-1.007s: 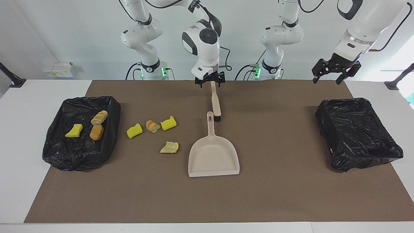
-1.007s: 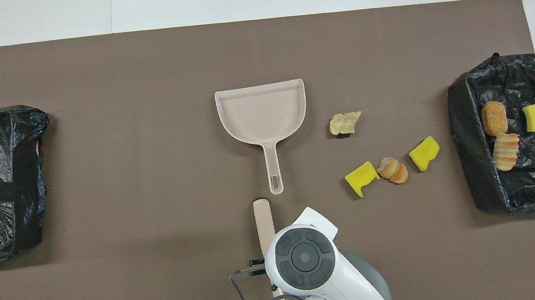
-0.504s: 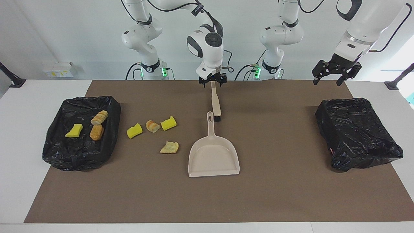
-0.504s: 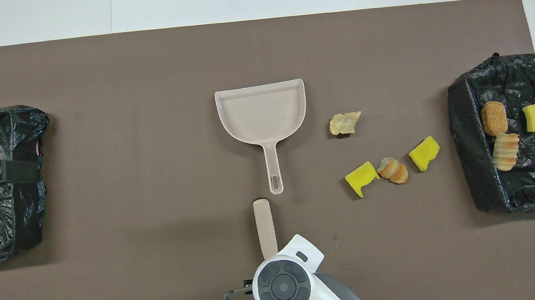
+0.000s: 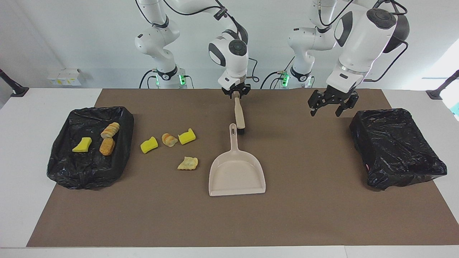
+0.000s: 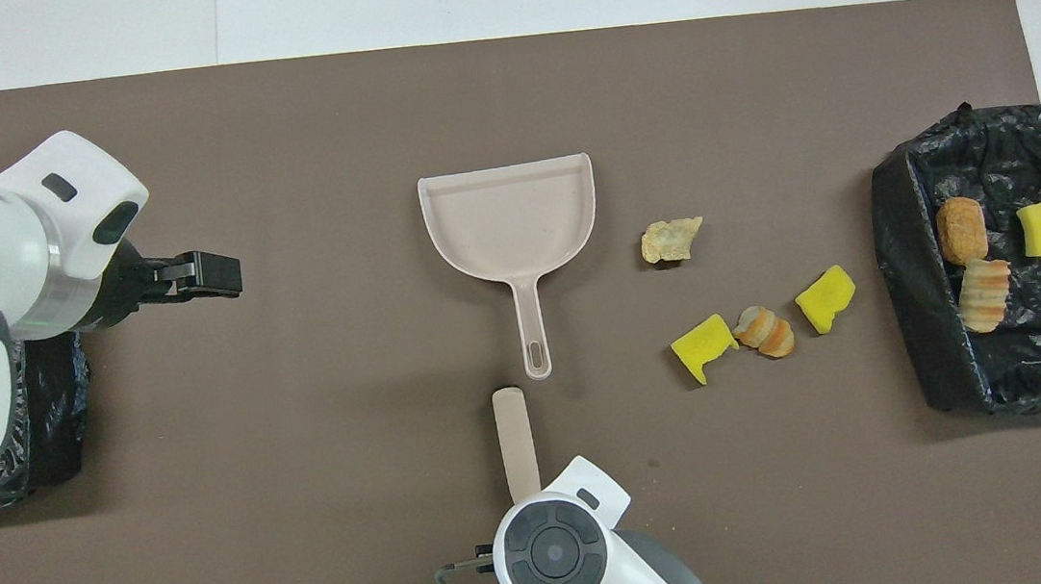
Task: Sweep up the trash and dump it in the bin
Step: 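Reach the left gripper to the dustpan while the right gripper reaches the brush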
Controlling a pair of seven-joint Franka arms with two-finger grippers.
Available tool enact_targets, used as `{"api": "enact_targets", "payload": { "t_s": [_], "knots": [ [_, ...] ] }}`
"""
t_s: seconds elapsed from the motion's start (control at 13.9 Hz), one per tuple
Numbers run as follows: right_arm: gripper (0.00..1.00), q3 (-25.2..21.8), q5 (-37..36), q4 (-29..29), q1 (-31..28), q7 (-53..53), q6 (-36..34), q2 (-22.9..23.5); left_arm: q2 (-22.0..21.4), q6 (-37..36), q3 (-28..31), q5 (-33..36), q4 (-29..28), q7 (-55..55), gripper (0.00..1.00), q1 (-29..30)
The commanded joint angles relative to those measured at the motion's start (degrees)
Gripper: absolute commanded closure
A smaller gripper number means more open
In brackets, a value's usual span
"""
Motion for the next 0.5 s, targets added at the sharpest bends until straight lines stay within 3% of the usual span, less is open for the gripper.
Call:
{"api": "enact_targets", "payload": {
  "t_s": [0.0, 0.07, 0.14, 0.43],
  "knots": [
    [0.77, 0.03, 2.07, -0.68, -0.03, -2.71, 0.20, -0.41, 4.31, 0.87, 0.55, -0.48, 4.46, -1.55, 0.00, -2.17],
    [0.95, 0.03, 2.07, -0.42, 0.50, -2.63, -0.67, -0.41, 4.84, 1.84, 0.55, -0.65, 5.25, -1.99, 0.00, -2.17],
    [1.00, 0.03, 2.07, 0.36, 0.42, -2.54, -2.42, -0.41, 5.11, 2.02, 0.55, -1.26, 5.44, -2.00, 0.00, -2.17],
    [1.00, -0.59, 2.25, 2.92, -3.43, -1.83, -13.40, -4.27, 5.20, 3.95, 0.29, -1.71, 5.52, -2.70, 0.00, -2.26]
  ]
}}
